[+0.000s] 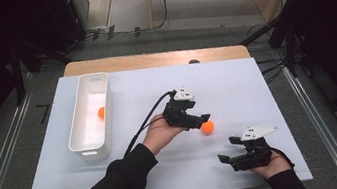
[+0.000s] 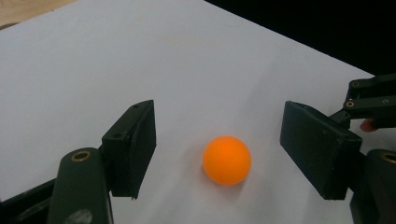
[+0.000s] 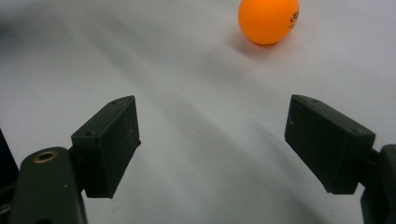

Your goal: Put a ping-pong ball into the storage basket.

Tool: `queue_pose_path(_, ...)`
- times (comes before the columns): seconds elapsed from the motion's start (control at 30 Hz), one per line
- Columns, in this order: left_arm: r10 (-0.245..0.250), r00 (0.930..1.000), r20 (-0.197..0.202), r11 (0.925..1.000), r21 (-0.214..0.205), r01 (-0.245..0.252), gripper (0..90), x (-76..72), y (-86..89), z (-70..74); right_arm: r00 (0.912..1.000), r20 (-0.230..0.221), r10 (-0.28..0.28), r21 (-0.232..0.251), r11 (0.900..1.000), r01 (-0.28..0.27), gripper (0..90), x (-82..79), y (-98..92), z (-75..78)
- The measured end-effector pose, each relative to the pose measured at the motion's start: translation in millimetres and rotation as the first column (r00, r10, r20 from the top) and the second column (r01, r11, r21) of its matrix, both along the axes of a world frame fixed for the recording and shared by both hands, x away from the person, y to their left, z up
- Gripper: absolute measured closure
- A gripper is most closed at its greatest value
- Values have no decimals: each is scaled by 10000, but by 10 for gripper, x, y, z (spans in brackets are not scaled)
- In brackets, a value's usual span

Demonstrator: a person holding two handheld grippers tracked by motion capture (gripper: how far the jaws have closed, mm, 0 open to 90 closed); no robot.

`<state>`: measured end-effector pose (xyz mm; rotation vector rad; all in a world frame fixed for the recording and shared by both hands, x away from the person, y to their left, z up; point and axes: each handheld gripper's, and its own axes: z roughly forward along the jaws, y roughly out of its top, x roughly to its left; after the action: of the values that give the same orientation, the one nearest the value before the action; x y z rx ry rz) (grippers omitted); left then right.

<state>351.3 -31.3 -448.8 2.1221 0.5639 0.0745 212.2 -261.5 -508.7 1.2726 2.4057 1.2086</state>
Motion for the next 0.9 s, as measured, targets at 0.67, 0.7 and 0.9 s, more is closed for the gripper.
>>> queue_pose_path(0.67,64,9998,-200,9997,-251,-69,0,159,-151,-53,10000,-50,-26,-17,10000,26,164,-6,-11,-3)
queue_pose_path(0.7,49,9998,-198,9998,-201,-53,0,160,-155,-49,10000,-50,-21,-18,10000,21,164,-6,-11,-3)
queue_pose_path(0.9,187,9996,-202,9996,-198,-191,0,159,-184,-61,10000,3,15,-54,10000,-15,164,-6,-9,-4)
